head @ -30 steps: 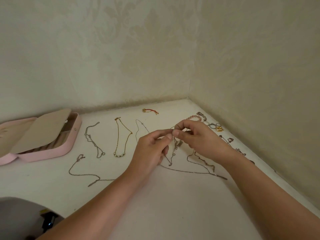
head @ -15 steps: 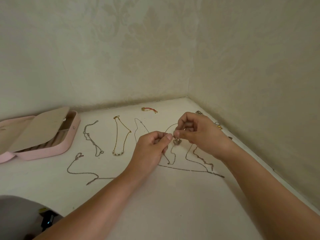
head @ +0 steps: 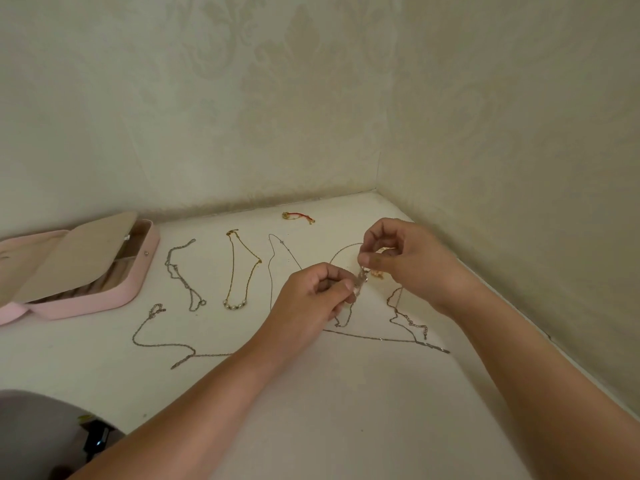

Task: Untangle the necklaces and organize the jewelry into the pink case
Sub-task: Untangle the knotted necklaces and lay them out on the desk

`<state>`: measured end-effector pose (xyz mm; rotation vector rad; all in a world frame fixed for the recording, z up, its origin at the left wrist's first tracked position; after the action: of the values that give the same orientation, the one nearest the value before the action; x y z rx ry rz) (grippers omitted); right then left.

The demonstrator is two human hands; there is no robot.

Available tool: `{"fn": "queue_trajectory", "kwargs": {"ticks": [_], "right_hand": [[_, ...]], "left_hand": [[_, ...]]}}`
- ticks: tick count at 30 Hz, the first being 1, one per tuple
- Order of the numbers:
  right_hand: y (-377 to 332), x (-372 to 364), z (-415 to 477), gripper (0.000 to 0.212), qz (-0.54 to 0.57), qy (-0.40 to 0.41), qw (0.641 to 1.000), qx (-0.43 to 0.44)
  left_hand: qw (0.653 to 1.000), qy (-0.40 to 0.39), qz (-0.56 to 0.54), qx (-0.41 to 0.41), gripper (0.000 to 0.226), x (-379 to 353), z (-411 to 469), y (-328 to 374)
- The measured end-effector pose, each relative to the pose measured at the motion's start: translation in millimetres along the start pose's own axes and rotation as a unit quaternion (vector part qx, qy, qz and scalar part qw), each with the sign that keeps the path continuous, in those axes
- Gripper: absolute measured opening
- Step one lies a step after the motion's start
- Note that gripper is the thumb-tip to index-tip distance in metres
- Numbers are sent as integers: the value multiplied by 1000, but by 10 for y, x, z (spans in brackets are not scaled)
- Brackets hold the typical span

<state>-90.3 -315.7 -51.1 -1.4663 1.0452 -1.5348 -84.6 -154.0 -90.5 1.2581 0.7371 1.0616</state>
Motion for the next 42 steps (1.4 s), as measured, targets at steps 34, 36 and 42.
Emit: {"fn": "queue_trajectory", "kwargs": {"ticks": [34,36,42], "right_hand": [[-137,18,-120,9,-48,-50,998,-12],[-115,0,-99,7,-60,-55,997,-9],[-90,-14,-81,13,-89,-71,994,-2]], "left_hand": [[957,76,-271,70,18,56,78,46],[960,76,-263,64,21,63,81,49],[955,69,-278,75,17,84,85,49]]}}
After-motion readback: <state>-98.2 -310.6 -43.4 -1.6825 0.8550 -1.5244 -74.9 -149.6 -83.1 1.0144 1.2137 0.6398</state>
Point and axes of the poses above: each hand's wrist, its own z-axis towards the middle knuckle, its own x-axis out of the back of the hand, y = z × x, the point moved 1 cm from there along z, towards the middle knuckle, and after that the axes turned 9 degrees about -x, right-handed, at the moved point
